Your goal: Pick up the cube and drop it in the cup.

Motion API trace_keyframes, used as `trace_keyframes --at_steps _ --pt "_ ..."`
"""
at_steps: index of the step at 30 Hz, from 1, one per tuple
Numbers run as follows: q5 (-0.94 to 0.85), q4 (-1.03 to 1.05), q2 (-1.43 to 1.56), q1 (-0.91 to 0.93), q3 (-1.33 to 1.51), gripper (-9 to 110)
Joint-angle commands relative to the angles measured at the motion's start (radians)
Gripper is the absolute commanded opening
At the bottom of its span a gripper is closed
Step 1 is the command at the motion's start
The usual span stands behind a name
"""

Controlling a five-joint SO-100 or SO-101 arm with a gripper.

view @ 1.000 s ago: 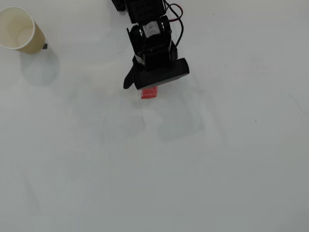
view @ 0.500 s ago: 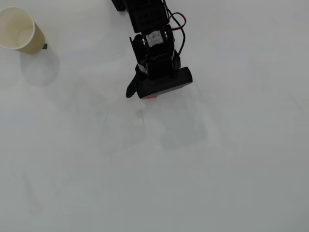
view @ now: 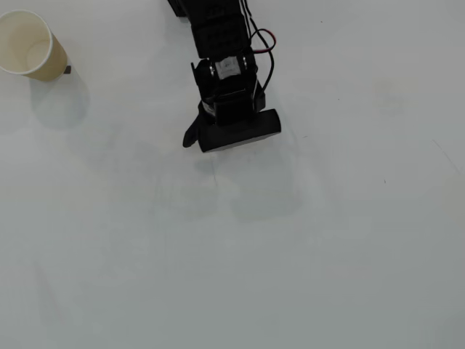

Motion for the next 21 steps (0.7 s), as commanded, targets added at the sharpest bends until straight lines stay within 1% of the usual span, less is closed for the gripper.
trace_keyframes --at_steps 1,21 --pt "-0.003 -0.038 0.011 0.021 -0.144 47" --pt "-0.005 -0.040 -0.005 0.038 -0.144 46"
